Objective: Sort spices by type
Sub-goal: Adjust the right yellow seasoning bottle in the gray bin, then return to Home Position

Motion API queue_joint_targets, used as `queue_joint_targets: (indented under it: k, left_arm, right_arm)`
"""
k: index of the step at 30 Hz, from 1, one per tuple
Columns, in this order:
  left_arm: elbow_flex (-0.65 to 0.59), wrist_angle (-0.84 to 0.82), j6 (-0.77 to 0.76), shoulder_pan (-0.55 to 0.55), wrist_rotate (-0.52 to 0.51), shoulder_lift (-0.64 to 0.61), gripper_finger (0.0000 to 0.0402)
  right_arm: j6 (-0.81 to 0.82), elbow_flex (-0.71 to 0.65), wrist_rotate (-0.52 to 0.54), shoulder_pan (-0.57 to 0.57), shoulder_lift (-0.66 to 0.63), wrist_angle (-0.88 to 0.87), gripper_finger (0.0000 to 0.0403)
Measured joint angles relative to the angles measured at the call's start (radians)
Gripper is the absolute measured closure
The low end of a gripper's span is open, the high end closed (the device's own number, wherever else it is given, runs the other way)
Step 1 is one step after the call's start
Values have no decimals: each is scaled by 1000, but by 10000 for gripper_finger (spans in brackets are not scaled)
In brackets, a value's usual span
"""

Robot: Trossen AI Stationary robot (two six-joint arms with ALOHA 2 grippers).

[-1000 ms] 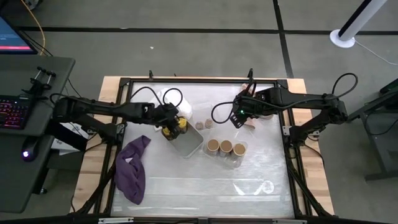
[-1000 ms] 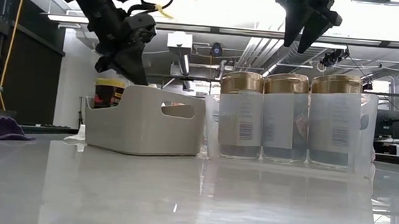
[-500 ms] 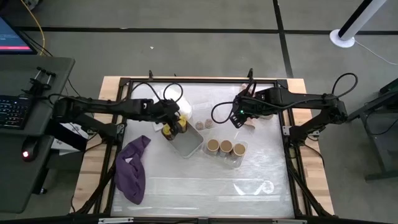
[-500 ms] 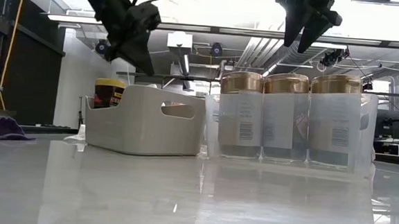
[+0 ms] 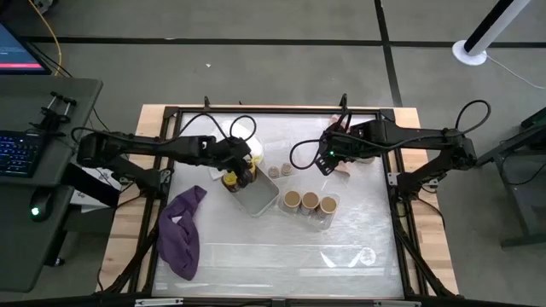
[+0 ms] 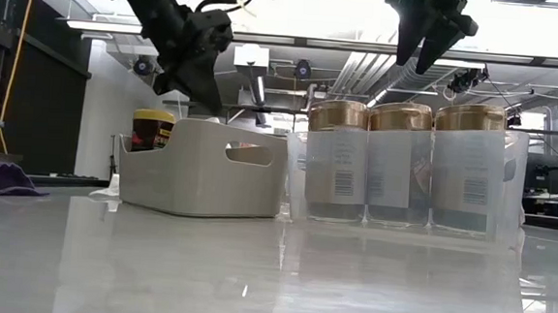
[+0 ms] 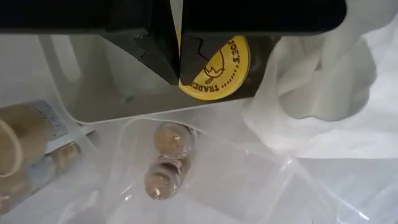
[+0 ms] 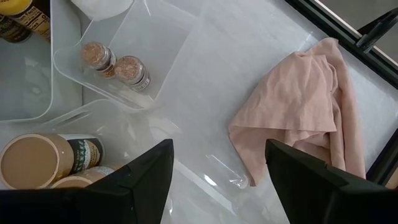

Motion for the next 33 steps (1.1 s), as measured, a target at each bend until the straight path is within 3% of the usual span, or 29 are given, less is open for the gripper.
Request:
queue_joint_targets:
  k: [15,33]
  left_arm:
    - [8,7,-2,-5,-51,118,401]
    - [-3,-58,15,24,-62,-107,401]
  right_arm:
    - [0,0,0,0,0,0,153]
    - [0,0,-1,0,0,0,153]
